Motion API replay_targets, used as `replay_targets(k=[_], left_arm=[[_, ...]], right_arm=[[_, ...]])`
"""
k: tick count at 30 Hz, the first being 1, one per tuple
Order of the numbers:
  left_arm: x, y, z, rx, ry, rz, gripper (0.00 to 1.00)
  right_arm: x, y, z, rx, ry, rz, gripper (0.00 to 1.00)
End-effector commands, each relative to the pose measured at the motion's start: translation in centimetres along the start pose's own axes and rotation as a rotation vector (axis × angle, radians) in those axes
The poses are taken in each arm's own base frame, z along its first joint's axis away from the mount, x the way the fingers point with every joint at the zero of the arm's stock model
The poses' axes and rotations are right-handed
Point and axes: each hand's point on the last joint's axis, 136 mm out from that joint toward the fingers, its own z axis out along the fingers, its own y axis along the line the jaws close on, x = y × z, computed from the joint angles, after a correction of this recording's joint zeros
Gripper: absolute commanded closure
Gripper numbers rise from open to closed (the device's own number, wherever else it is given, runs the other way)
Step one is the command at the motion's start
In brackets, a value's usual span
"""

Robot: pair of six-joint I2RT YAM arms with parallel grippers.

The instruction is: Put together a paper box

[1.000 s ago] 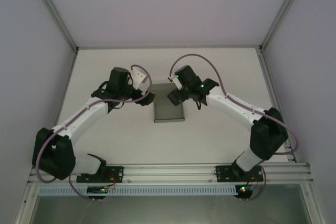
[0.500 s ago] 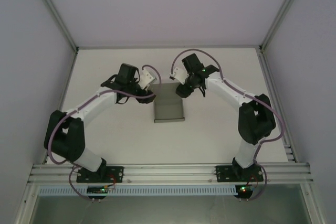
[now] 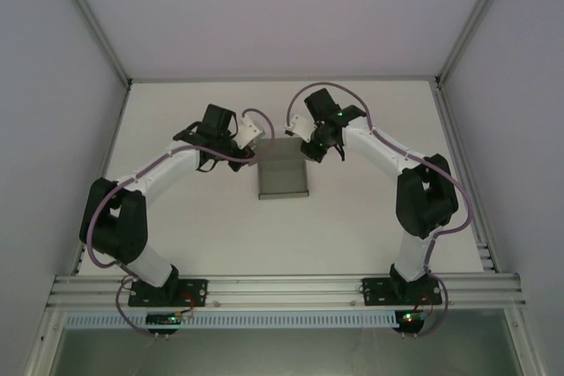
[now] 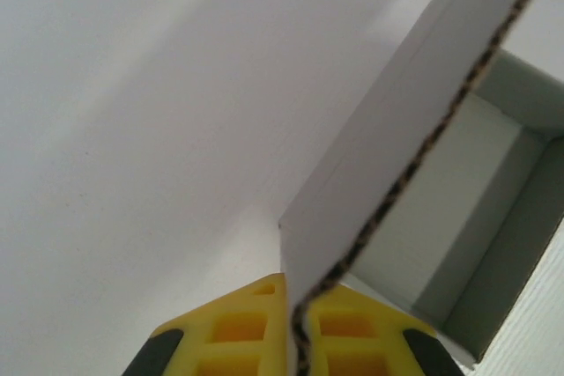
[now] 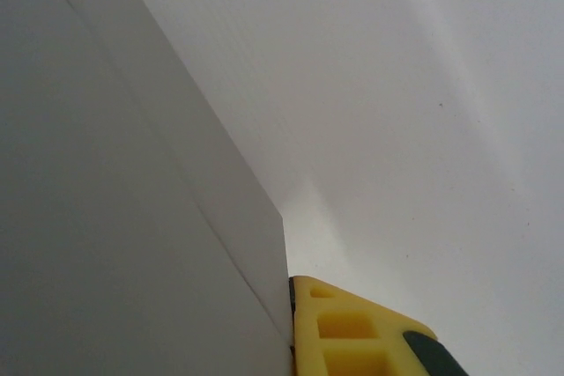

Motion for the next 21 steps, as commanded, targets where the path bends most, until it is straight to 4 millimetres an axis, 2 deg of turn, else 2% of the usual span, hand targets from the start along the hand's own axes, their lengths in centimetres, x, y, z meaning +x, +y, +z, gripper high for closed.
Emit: replay_targets(k=[1,5,10,17,19,21], left_arm=[[-1.6,0.7,-0.5,-0.025,-0.022,-0.017,1.0],[-2.3,0.6,-0.8,-0.027,-0.06,-0.035,1.0],[-3.4,0.4,-1.3,-0.025,-0.109,-0.122,1.0],[-5.0,1.3,-1.0,-0.064,-0.155,-0.387,1.0],[-5.0,1.7,-0.6,-0.094,-0.159,-0.426,1.0],[-4.9,2.3,-0.2,-0.121,-0.163,-0.472,1.0]], right_arm=[[0.2,-0.7,-0.4,0.033,0.034,-0.006,0.93],[0.0,-1.1,-0.7,0.058,0.035,0.012,1.0],[-0.8,-1.8,-1.0,0.111,0.02,0.138,1.0],[-3.0,-3.0,-1.2,0.193,-0.106,0.619,1.0],[-4.8,-3.0,-1.2,0.151,-0.186,0.732,1.0],[-6.0,-4.0,-1.4,0.171,-0.25,0.833,1.0]])
